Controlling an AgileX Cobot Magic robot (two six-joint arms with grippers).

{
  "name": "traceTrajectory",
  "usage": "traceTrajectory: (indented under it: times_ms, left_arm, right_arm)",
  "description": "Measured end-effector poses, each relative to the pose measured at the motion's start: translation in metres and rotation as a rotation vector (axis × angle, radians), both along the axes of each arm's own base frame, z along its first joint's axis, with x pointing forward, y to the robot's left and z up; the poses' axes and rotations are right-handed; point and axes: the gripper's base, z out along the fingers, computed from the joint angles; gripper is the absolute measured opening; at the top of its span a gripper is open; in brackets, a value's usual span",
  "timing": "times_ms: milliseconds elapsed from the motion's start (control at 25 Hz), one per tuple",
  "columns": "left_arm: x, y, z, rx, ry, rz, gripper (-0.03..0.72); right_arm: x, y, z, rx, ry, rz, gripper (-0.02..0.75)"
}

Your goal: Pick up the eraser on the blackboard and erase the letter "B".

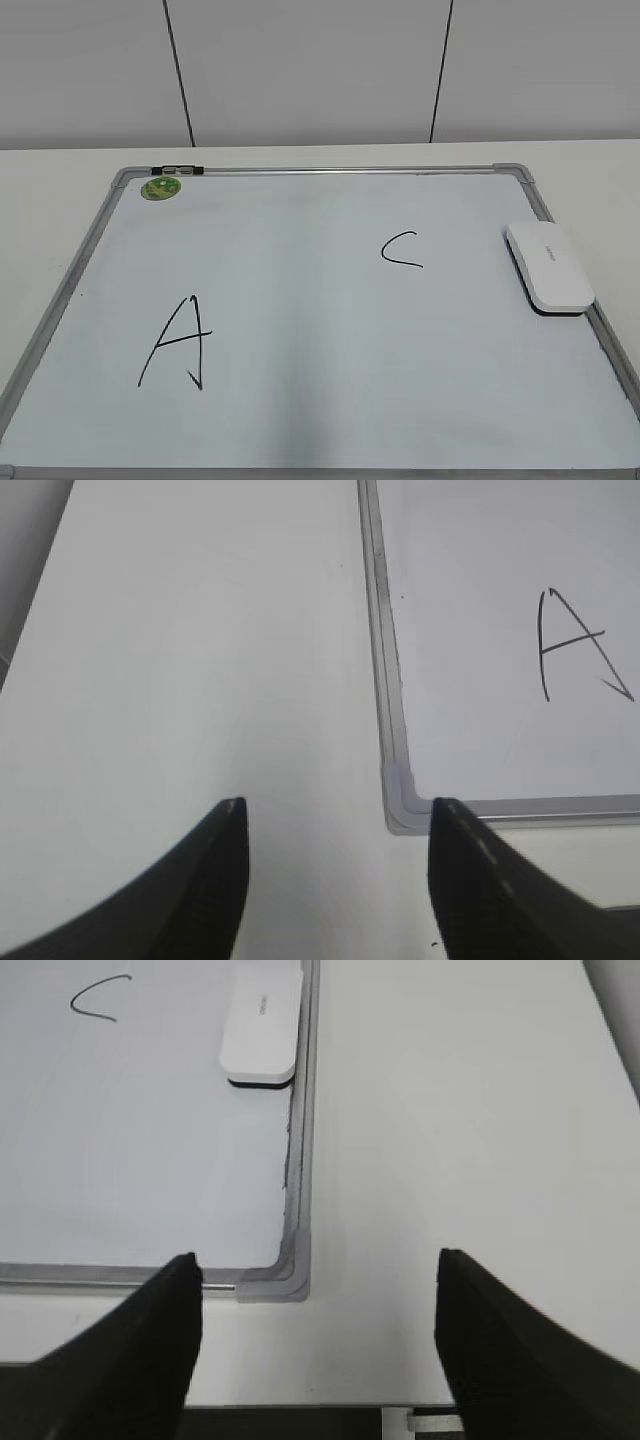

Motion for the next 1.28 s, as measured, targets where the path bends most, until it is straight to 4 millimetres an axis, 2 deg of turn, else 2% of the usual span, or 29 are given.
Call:
traceTrajectory:
  times_ms: [160,360,1280]
  left_arm:
    - [-0.008,0.0,0.0,-0.001,-0.043,0.0,0.434]
    - [-0.013,0.0,0.0,-0.001,-0.073,0.0,0.434]
    - [-0.013,0.0,-0.001,-0.001,-0.07,0.0,0.434]
  right_arm:
    - [-0.008,0.0,0.0,0.0,-0.053,-0.048,0.539]
    - [-0.01,0.001,-0.001,-0.001,-0.062,-0.061,0.539]
    - [-0.01,0.001,-0.001,-0.003,-0.062,-0.06,0.538]
